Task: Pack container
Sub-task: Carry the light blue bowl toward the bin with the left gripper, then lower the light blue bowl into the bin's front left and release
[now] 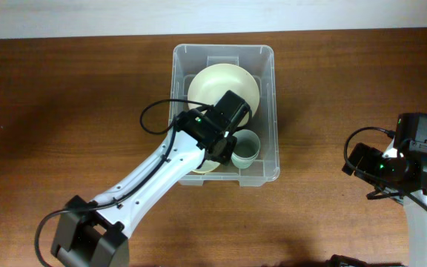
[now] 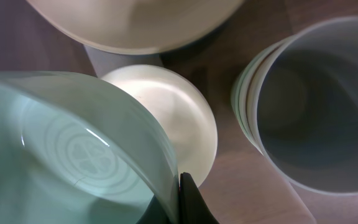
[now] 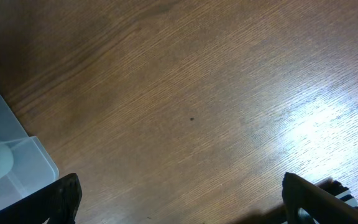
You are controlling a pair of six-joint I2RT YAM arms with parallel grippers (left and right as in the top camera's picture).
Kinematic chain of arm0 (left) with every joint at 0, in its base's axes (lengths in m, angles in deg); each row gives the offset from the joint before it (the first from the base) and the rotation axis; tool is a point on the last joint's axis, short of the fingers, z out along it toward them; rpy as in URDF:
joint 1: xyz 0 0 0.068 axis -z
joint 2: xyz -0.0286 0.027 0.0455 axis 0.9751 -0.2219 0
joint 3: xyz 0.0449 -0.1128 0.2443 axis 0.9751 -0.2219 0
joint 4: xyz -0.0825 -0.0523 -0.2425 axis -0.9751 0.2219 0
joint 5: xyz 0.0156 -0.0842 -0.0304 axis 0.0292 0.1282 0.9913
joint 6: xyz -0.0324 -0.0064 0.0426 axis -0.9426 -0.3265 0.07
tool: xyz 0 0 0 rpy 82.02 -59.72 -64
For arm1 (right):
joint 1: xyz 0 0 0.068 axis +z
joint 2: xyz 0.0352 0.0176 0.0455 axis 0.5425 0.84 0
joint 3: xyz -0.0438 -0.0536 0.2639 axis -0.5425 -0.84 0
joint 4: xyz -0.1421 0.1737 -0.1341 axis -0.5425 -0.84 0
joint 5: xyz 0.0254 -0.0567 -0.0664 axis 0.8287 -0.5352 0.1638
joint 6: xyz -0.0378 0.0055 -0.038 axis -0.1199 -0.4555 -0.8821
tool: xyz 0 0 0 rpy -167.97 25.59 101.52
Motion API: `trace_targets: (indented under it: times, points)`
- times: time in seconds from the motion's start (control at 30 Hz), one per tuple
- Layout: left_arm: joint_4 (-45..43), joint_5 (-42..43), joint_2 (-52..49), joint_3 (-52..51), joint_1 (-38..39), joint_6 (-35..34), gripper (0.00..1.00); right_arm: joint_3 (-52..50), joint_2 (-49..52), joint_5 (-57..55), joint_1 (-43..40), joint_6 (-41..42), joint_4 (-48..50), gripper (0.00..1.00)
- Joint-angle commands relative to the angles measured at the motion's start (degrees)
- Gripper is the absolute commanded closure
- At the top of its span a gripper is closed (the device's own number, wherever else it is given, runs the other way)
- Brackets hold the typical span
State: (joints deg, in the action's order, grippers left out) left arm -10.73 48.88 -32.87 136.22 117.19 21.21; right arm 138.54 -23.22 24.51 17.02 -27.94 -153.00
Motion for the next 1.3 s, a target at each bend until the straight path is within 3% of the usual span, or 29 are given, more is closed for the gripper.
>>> trace_targets:
  times: [0.0, 0.23, 0.37, 0.43, 0.53, 0.6, 0.67, 0.7, 0.77, 0.97, 1.13, 1.27]
  points:
    - [0.1, 1.1, -0.9, 0.7, 0.0, 1.2, 0.94, 0.8, -0.1, -0.1, -0.3, 0.0, 0.0, 0.01]
    - [1.3, 0.7, -0.8, 2.6, -0.2, 1.2, 0.87, 0.8, -0.1, -0.1, -0.3, 0.0, 0.0, 0.01]
    - [9.8, -3.6, -0.3, 12.2, -2.6, 1.2, 0.86, 0.8, -0.1, -0.1, -0.3, 0.0, 0.0, 0.01]
    - [15.6, -4.6, -0.3, 18.8, -5.0, 1.2, 0.69, 0.8, -0.1, -0.1, -0.3, 0.0, 0.0, 0.01]
    - [18.2, -4.5, -0.3, 21.8, -7.2, 1.2, 0.63, 0.8, -0.1, -0.2, -0.3, 0.0, 0.0, 0.01]
    - [18.4, -3.5, -0.3, 21.9, -8.1, 1.2, 0.68, 0.8, -0.1, -0.6, -0.3, 0.0, 0.0, 0.01]
    - [18.4, -1.6, -0.3, 21.9, -8.4, 1.2, 0.89, 0.8, -0.1, -0.8, -0.3, 0.0, 0.0, 0.01]
    - [18.4, -1.3, -0.3, 21.9, -8.4, 1.2, 0.95, 0.8, -0.1, -0.8, -0.3, 0.0, 0.0, 0.01]
    - [18.4, -1.3, -0.3, 21.9, -8.4, 1.2, 0.96, 0.8, -0.1, -0.8, -0.3, 0.0, 0.0, 0.01]
    - [18.8, -1.5, -0.3, 21.9, -9.1, 1.2, 0.83, 0.8, -0.1, -0.7, -0.3, 0.1, 0.2, 0.01]
    - [18.3, -1.3, -0.3, 21.9, -12.0, 1.2, 0.81, 0.8, -0.1, -0.7, -0.3, 0.0, 0.2, 0.01]
    - [14.5, -0.8, -0.9, 21.9, -11.9, 1.2, 0.99, 0.8, 0.0, -0.7, -0.3, 0.0, 0.6, 0.01]
